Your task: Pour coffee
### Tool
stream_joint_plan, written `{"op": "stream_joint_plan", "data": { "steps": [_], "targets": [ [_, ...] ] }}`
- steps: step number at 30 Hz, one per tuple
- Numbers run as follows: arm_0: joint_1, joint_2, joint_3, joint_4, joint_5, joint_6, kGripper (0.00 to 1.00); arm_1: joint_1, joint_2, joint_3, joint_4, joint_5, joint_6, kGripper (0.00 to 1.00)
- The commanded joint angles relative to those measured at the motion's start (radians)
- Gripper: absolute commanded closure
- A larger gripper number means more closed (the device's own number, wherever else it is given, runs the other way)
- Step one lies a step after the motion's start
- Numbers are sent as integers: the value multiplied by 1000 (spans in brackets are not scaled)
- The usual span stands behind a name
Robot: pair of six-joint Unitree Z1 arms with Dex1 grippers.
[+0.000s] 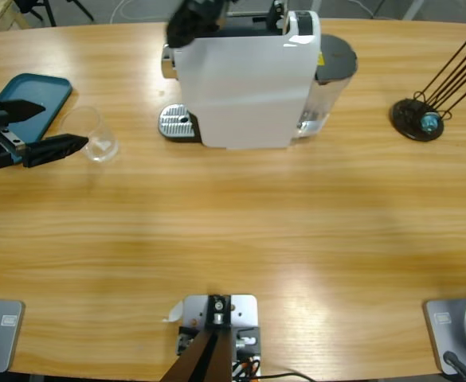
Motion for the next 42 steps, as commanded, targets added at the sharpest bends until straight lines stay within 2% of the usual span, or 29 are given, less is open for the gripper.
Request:
{"op": "stream_joint_plan", "data": {
  "steps": [1, 4, 7, 8, 11, 13, 22, 30, 38, 42],
  "targets": [
    [-8, 23, 35, -13, 13, 1, 50, 24, -171, -151, 360, -146, 302, 990],
    [-8, 24, 35, -13, 11, -1, 55, 24, -255, -128, 384, -233, 368, 1000],
    [-8, 25, 35, -13, 10, -2, 55, 13, -335, -75, 292, -352, 450, 1000],
    [-8, 25, 35, -13, 8, -3, 55, 8, -374, -12, 211, -387, 491, 1000],
    [-8, 24, 35, -13, 6, -4, 55, -13, -541, 356, -248, -496, 721, 1000],
    [-8, 24, 35, -13, 4, -6, 55, -20, -568, 548, -502, -545, 784, 1000],
    [-8, 32, 34, -13, 1, -6, 55, -20, -443, 619, -464, -543, 713, 1000],
    [-8, 34, 33, -13, 0, -6, 55, -19, -253, 506, -463, -489, 644, 1000],
    [-8, 37, 33, -13, 0, -7, 55, -12, -186, 400, -437, -476, 625, 1000],
    [-8, 40, 33, -13, 0, -7, 59, 51, -157, 376, -430, -491, 628, 1000]
  ]
}}
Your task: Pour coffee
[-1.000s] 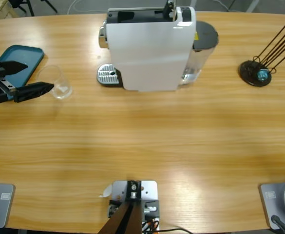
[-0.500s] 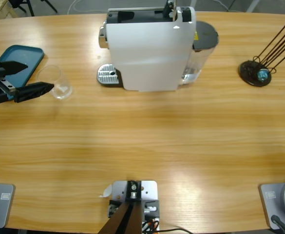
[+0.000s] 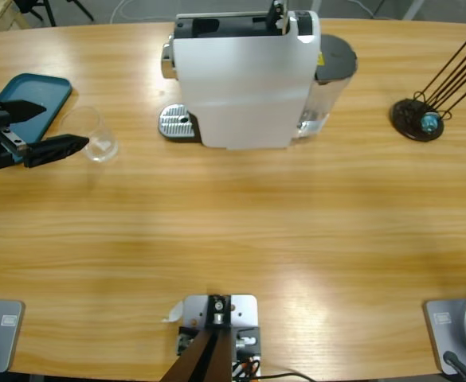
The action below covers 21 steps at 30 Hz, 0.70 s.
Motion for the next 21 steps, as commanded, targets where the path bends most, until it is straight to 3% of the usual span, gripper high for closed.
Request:
{"op": "stream_joint_plan", "data": {
  "steps": [1, 7, 21],
  "targets": [
    [-8, 35, 33, -12, 0, -7, 59, 77, 99, -35, 20, 7, -4, 1000],
    [-8, 36, 33, -12, 0, -7, 64, 161, 162, -57, 17, -24, 43, 1000],
    [-8, 34, 35, -10, 5, -7, 64, 163, 318, -51, -10, 36, 53, 1000]
  ]
}}
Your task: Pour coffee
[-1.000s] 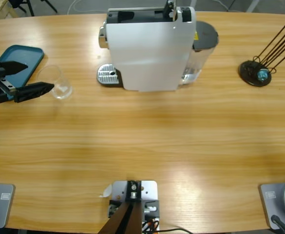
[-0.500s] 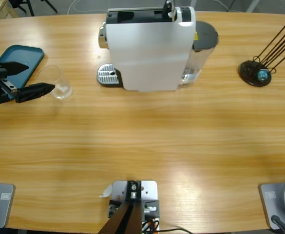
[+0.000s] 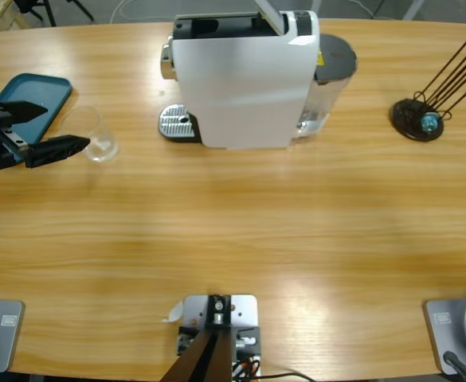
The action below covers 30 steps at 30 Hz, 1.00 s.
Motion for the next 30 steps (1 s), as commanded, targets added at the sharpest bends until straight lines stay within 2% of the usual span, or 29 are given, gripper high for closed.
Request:
{"op": "stream_joint_plan", "data": {
  "steps": [1, 11, 21, 30],
  "targets": [
    [-7, 27, 35, -10, 5, -7, 64, 42, 188, 47, -15, 59, 17, 1000],
    [-7, 31, 35, -7, 5, -7, 64, 42, 220, 167, -127, 95, 68, 1000],
    [-7, 30, 35, 2, 5, -7, 64, 42, 252, 339, -306, 110, 123, 1000],
    [-7, 31, 34, 3, 5, -7, 69, 42, 258, 404, -349, 123, 137, 1000]
  ]
}}
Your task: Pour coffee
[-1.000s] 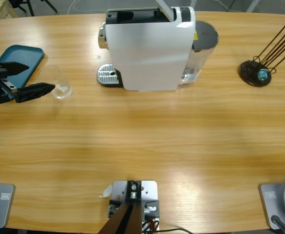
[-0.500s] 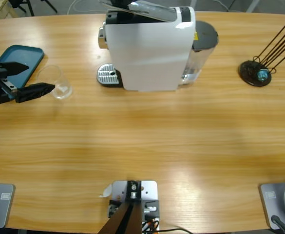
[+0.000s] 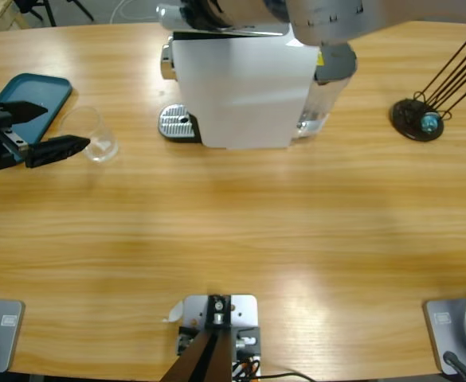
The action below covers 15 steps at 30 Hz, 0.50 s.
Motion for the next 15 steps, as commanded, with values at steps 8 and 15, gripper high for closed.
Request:
{"op": "stream_joint_plan", "data": {
  "steps": [8, 15],
  "targets": [
    [-7, 35, 32, 0, 15, -11, 40, 39, 66, 161, 22, 31, -10, 1000],
    [82, 26, 31, -45, 79, -27, 4, -7, -208, 66, 192, 206, -111, 81]
  ]
}}
